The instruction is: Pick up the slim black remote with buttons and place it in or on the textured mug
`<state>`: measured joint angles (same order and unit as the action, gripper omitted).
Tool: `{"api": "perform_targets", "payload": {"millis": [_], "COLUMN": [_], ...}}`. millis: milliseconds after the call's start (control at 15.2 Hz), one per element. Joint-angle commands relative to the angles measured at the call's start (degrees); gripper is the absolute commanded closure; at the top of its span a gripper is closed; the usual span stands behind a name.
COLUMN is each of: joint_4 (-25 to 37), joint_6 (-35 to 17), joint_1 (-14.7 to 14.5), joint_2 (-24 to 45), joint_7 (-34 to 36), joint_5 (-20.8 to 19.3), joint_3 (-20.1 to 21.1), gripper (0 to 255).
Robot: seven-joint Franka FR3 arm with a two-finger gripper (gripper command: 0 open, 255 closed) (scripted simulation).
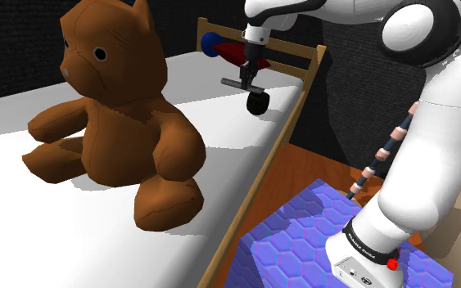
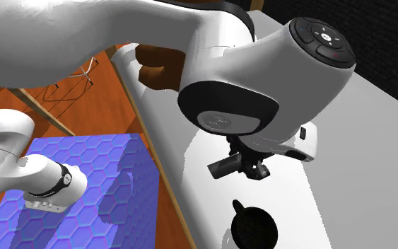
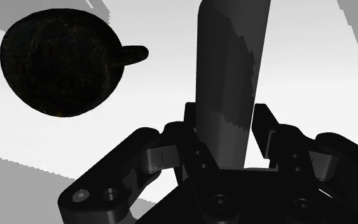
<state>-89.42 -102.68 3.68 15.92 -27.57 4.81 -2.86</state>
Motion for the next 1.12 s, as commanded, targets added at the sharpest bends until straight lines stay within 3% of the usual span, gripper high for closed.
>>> {"api": "perform_targets", "payload": {"millis": [0, 594, 1056], "joint_4": [1.04, 12.32, 7.39], "joint_6": [0.44, 4.54, -0.68], "joint_1": [1.58, 9.15, 9.00], "joint_2": [0.77, 8.72, 9.02], "joint_7": [-2.49, -12.76, -13.11], "joint_5": [0.17, 1.39, 1.52], "joint_3": [-0.86, -4.09, -4.02], "gripper": [255, 255, 255]}}
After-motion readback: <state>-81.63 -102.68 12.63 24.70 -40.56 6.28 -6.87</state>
